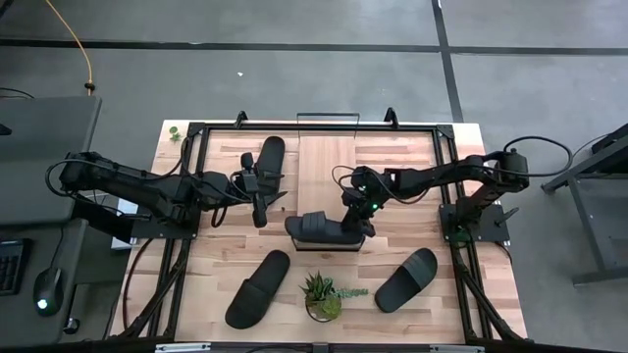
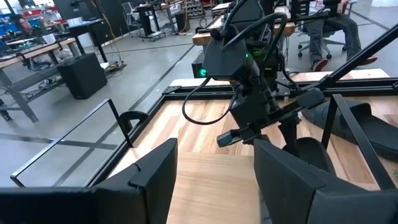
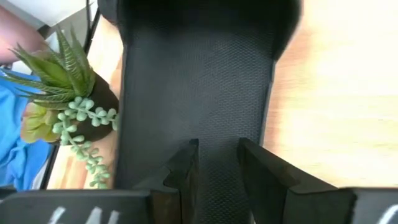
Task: Pick and place slides into the shelf
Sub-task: Put the top right black slide on the shelf, then put the bottom right black slide on the shelf
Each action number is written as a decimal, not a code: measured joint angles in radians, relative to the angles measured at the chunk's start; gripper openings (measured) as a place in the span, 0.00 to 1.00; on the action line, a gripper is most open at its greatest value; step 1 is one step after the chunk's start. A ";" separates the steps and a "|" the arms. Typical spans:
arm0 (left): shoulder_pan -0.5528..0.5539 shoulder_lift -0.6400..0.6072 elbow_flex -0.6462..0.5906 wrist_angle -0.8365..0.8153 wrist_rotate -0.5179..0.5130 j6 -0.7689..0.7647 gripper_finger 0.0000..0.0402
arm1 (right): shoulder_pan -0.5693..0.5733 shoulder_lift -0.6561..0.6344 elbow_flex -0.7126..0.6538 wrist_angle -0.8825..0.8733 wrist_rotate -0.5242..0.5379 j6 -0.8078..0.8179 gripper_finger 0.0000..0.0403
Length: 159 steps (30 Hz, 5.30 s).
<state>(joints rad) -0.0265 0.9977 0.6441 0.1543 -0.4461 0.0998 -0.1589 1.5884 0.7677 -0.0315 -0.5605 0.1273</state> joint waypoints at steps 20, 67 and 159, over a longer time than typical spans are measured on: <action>0.000 0.000 0.000 0.000 0.000 0.000 0.49 | -0.067 0.003 -0.003 0.103 0.044 -0.052 0.27; 0.000 -0.001 0.000 -0.368 -0.194 -0.063 0.49 | -0.169 -0.254 -0.001 0.194 0.000 -0.019 0.27; 0.000 -0.001 0.000 -0.322 -0.194 -0.001 0.49 | 0.119 -0.465 -0.002 0.104 0.183 0.337 0.27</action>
<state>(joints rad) -0.0265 0.9966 0.6437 -0.1681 -0.6402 0.0986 -0.0402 1.1234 0.7654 0.0724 -0.3776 0.4641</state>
